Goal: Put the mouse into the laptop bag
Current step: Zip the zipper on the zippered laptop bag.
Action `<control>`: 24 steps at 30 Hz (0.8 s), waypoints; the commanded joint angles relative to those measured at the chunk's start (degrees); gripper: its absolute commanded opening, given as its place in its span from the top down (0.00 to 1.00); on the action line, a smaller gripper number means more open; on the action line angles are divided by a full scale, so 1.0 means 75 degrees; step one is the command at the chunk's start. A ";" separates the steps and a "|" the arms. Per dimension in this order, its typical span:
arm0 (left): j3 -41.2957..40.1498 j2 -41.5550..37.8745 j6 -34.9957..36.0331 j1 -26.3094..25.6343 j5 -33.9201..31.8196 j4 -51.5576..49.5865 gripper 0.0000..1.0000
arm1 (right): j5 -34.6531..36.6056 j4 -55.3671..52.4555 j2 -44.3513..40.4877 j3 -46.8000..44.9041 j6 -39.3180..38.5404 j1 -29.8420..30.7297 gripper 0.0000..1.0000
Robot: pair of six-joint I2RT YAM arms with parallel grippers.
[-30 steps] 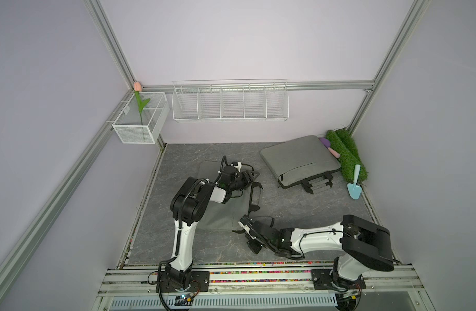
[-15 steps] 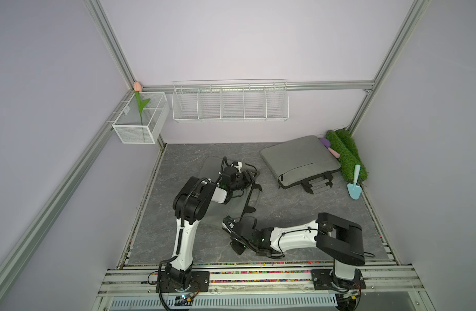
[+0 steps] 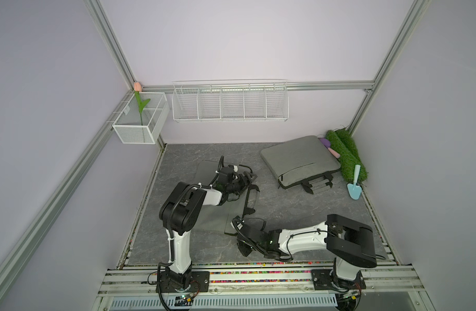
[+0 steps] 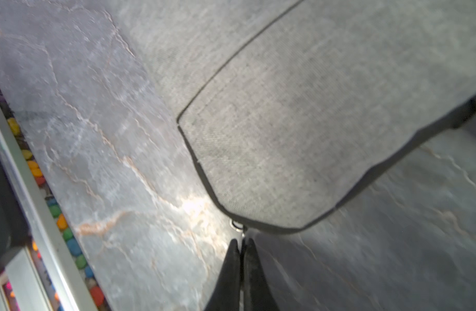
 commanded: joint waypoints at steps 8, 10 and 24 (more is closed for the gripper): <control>-0.1572 -0.2349 0.0038 0.0043 -0.0384 -0.3135 0.17 | 0.0046 0.0286 -0.0535 -0.0406 0.0028 -0.0144 0.93; -0.1914 -0.2643 -0.0015 0.0024 -0.0238 -0.3164 0.17 | 0.0036 0.0292 -0.0649 -0.0494 0.0010 -0.0178 0.93; -0.3215 -0.5666 -0.0500 -0.0282 -0.0023 -0.4029 0.18 | 0.0040 0.0405 -0.1008 -0.0883 -0.0051 -0.0486 0.93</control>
